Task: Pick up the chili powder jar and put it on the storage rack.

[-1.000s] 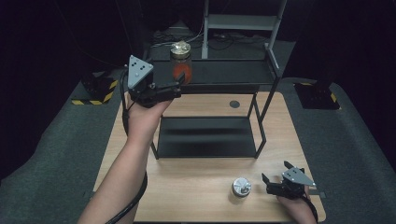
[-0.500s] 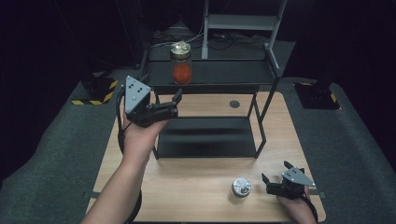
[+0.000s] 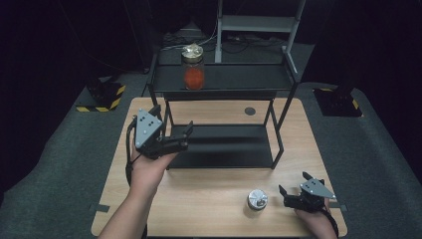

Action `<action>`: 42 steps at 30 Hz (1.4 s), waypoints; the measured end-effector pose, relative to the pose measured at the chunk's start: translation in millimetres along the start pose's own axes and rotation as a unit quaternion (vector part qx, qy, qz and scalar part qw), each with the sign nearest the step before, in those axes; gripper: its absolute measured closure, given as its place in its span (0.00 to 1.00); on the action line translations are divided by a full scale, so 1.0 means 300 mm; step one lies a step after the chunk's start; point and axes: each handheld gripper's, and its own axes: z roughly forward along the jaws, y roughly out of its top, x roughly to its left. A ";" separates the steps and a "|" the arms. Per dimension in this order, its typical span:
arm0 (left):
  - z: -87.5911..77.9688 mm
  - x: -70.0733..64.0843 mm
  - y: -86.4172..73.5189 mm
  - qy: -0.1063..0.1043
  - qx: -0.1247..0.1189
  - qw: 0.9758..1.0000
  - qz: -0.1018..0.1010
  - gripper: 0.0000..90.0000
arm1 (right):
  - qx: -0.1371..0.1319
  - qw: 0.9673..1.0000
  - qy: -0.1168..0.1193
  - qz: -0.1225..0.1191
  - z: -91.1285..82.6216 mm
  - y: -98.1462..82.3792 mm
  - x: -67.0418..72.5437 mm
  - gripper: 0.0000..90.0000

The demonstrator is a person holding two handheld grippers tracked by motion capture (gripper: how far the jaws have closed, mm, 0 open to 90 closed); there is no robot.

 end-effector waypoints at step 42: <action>-0.012 -0.066 -0.553 -0.034 0.192 0.980 0.033 0.00 | 0.001 1.000 -0.012 -0.004 0.000 0.001 0.018 0.00</action>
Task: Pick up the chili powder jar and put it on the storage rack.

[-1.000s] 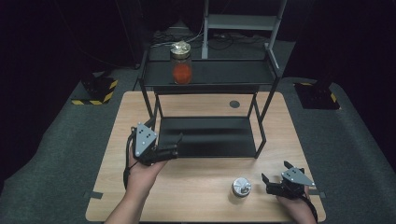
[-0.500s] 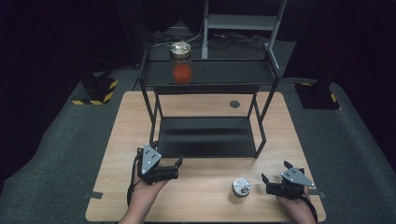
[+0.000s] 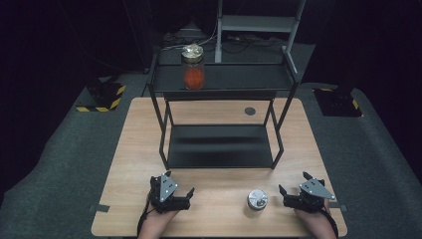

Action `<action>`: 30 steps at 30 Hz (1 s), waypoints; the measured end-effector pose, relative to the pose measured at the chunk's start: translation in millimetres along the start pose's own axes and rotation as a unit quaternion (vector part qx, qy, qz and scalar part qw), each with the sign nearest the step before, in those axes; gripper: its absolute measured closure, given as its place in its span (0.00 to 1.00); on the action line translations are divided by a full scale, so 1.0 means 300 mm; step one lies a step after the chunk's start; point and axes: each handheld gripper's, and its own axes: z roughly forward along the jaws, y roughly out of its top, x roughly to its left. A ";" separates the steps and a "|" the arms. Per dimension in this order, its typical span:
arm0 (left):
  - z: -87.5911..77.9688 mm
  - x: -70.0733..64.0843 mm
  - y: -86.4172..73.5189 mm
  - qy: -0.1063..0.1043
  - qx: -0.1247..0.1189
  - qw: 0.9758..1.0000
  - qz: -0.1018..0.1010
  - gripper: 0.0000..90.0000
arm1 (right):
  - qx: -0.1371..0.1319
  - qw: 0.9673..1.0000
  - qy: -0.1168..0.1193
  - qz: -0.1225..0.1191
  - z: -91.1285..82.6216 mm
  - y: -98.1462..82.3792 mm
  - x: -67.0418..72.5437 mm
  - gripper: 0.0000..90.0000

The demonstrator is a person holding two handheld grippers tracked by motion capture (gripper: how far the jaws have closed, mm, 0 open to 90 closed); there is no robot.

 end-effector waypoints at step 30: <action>0.021 -0.099 0.023 0.036 0.047 0.994 0.096 0.01 | -0.010 1.000 0.009 -0.013 -0.007 -0.011 0.001 0.00</action>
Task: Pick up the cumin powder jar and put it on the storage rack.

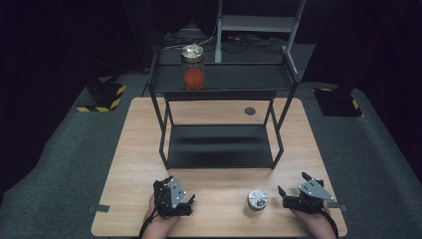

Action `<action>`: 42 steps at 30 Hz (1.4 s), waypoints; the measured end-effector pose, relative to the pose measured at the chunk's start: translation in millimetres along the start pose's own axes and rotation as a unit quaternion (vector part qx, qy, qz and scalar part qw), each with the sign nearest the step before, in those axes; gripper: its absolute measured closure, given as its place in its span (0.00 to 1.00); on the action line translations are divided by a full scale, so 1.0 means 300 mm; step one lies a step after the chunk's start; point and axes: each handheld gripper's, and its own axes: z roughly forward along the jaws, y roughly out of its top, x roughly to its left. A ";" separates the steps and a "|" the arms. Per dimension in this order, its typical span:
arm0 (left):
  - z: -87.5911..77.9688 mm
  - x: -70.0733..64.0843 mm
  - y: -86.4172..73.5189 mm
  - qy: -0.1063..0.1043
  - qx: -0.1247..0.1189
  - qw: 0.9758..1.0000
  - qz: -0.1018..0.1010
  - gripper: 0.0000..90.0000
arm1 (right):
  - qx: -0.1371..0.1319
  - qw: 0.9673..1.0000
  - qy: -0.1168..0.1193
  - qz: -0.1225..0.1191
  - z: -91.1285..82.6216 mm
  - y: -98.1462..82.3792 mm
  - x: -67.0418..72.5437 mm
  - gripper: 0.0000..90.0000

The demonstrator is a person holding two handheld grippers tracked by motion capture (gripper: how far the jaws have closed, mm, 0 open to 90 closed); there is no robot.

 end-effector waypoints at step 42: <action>-0.014 0.033 -0.019 -0.019 -0.007 1.000 -0.020 0.01 | -0.123 0.988 0.090 -0.008 -0.187 0.128 0.098 0.00</action>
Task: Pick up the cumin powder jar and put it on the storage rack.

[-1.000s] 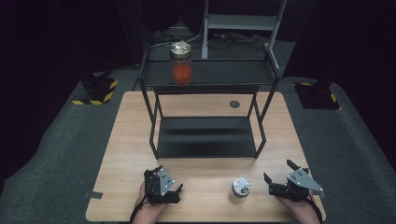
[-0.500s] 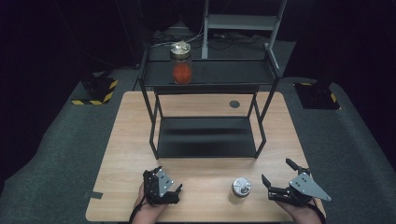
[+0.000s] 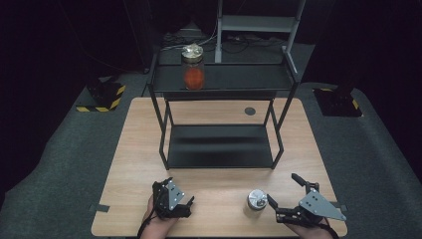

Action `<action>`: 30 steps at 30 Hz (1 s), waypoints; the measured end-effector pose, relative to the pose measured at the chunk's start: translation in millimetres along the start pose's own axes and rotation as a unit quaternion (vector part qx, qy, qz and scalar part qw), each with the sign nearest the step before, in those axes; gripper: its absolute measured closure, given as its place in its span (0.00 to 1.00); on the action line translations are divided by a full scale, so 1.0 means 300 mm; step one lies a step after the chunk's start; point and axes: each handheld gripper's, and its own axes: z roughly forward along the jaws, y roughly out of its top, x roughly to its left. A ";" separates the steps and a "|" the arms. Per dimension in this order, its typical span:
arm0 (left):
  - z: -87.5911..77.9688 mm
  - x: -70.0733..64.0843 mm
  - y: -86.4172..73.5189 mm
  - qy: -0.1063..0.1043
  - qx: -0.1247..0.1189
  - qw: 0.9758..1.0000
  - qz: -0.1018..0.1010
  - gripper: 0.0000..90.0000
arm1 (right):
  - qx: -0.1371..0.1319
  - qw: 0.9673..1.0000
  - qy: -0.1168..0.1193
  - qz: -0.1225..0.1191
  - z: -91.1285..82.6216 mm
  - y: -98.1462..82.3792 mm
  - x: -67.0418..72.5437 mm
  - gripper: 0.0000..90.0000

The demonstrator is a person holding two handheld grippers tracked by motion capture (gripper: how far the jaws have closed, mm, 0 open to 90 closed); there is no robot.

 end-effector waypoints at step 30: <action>0.004 0.005 0.003 -0.005 0.000 1.000 0.004 0.01 | 0.017 0.996 0.078 0.036 0.067 -0.070 0.004 0.00</action>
